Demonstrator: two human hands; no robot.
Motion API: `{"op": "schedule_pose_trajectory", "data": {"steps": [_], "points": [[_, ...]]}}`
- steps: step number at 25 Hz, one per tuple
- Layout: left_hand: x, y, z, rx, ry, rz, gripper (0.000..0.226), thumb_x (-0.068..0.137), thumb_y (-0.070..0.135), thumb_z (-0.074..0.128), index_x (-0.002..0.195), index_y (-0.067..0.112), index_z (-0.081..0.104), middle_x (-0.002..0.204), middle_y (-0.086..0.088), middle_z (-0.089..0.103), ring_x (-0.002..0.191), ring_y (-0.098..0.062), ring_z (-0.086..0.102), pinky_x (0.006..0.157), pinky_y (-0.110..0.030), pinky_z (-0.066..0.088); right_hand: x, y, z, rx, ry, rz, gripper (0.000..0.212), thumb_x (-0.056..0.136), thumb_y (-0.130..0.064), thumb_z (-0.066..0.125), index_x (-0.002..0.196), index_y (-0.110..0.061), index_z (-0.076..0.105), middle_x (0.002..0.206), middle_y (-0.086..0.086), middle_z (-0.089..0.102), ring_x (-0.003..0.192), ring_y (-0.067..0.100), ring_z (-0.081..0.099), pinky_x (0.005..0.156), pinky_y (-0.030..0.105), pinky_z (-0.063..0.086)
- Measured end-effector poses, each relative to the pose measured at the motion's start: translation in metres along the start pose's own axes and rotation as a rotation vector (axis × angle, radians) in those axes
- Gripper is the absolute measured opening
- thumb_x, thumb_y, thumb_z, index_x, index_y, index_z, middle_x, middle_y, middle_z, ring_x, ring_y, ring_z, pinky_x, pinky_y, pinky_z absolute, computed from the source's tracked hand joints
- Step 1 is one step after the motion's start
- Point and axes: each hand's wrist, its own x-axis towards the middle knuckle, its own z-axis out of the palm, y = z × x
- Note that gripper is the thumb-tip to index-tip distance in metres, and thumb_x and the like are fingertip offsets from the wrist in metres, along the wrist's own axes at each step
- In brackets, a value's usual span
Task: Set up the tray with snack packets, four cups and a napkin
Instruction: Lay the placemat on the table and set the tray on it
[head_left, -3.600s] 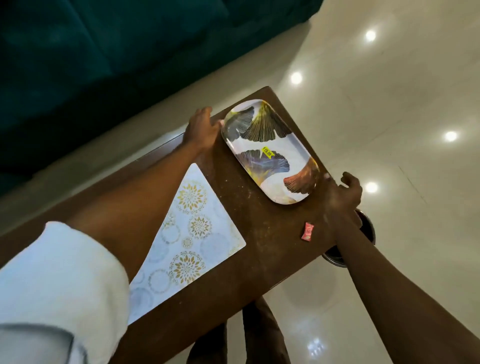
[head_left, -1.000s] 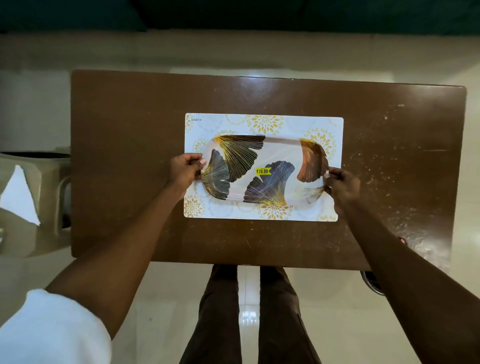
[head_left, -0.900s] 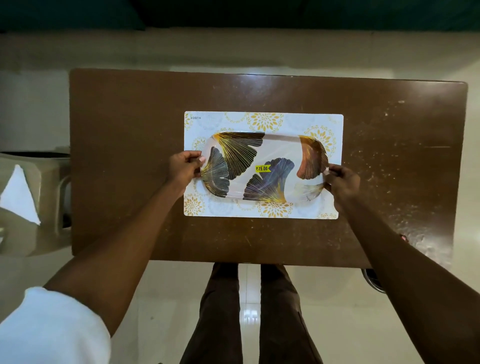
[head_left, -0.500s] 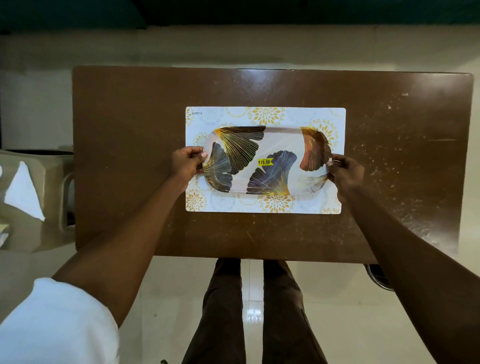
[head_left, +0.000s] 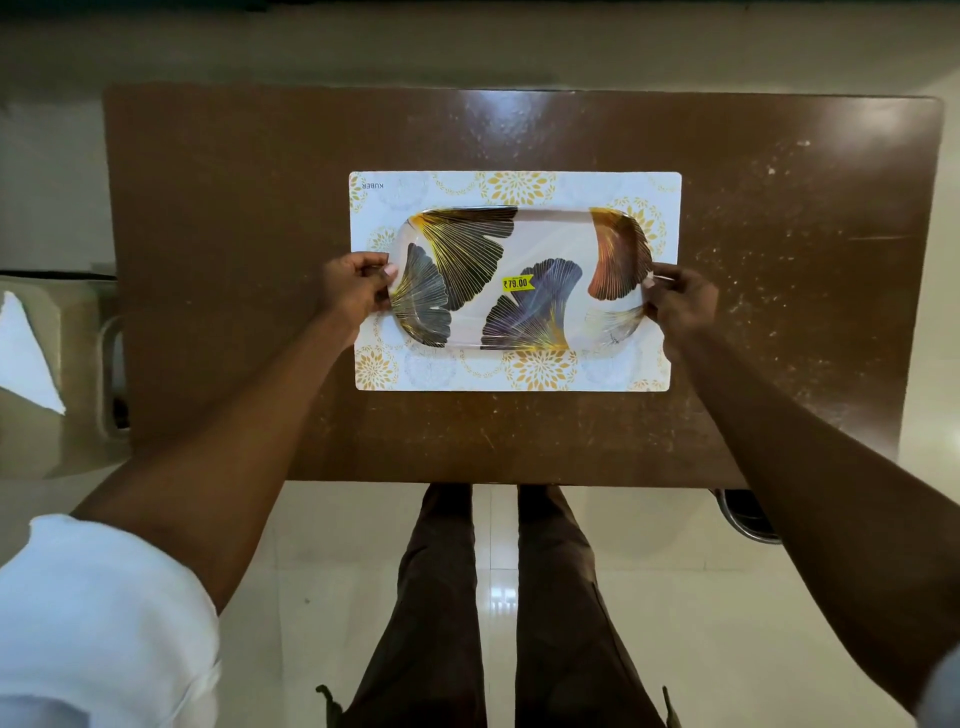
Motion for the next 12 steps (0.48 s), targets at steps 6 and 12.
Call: {"op": "schedule_pose_trajectory", "data": {"steps": [6,12], "points": [[0.0014,0.0,-0.0017,0.001,0.008,-0.002,0.033,0.095,0.004,0.069,0.127,-0.002,0.065,0.102,-0.011,0.069,0.079,-0.017,0.069,0.063,-0.027,0.064,-0.0004,-0.0051,0.0033,0.004,-0.004,-0.019,0.027,0.097,-0.001,0.067,0.125,-0.004,0.069,0.099,0.002,0.072,0.092,0.016,0.07,0.072,0.024,0.062],[0.0019,0.0012,-0.0038,0.009,0.005,0.006,0.033,0.096,0.005,0.069,0.128,-0.001,0.065,0.095,-0.006,0.069,0.077,-0.014,0.068,0.06,-0.023,0.063,-0.0026,-0.0042,0.0049,-0.003,0.003,-0.011,0.03,0.097,-0.001,0.067,0.128,-0.003,0.068,0.115,0.012,0.072,0.104,0.023,0.07,0.089,0.036,0.063]]}}
